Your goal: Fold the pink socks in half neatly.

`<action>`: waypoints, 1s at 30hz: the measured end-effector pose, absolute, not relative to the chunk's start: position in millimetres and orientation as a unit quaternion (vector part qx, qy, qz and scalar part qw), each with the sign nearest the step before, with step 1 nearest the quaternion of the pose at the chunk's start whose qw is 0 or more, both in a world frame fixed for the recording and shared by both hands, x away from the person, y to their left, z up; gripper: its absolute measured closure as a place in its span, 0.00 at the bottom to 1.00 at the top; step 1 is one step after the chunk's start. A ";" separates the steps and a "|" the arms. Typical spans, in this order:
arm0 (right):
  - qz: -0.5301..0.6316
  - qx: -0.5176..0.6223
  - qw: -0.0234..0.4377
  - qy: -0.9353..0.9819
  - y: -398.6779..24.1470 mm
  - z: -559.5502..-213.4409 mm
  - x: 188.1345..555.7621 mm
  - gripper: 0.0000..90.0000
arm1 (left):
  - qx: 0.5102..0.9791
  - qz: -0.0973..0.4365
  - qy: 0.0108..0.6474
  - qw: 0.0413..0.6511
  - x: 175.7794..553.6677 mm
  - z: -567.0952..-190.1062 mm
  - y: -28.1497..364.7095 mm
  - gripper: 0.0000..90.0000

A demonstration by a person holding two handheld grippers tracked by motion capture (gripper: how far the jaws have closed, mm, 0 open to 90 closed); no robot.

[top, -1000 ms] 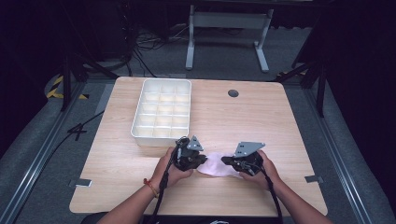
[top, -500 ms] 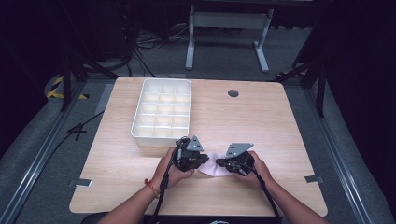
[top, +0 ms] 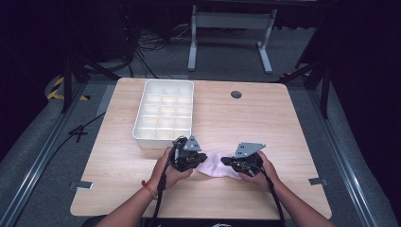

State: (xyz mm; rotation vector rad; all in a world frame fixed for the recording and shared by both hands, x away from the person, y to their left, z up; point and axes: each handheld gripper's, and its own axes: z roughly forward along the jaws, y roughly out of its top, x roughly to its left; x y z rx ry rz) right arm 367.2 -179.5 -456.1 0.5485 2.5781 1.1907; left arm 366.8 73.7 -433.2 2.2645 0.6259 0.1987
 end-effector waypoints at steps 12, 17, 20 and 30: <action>0.382 0.193 0.112 0.897 -196.9 -464.2 368.9 1.00 | 0.895 0.083 0.231 0.374 363.8 -433.4 73.0 0.95; 0.370 0.190 0.105 0.904 -187.9 -473.0 371.5 1.00 | 0.895 0.082 0.226 0.376 362.7 -432.7 72.3 0.95; 0.368 0.184 0.106 0.905 -180.1 -472.5 372.3 1.00 | 0.894 0.083 0.223 0.378 361.0 -431.4 71.1 0.95; 0.381 0.172 0.107 0.902 -171.3 -467.7 369.2 1.00 | 0.891 0.087 0.225 0.384 360.4 -428.3 74.6 0.95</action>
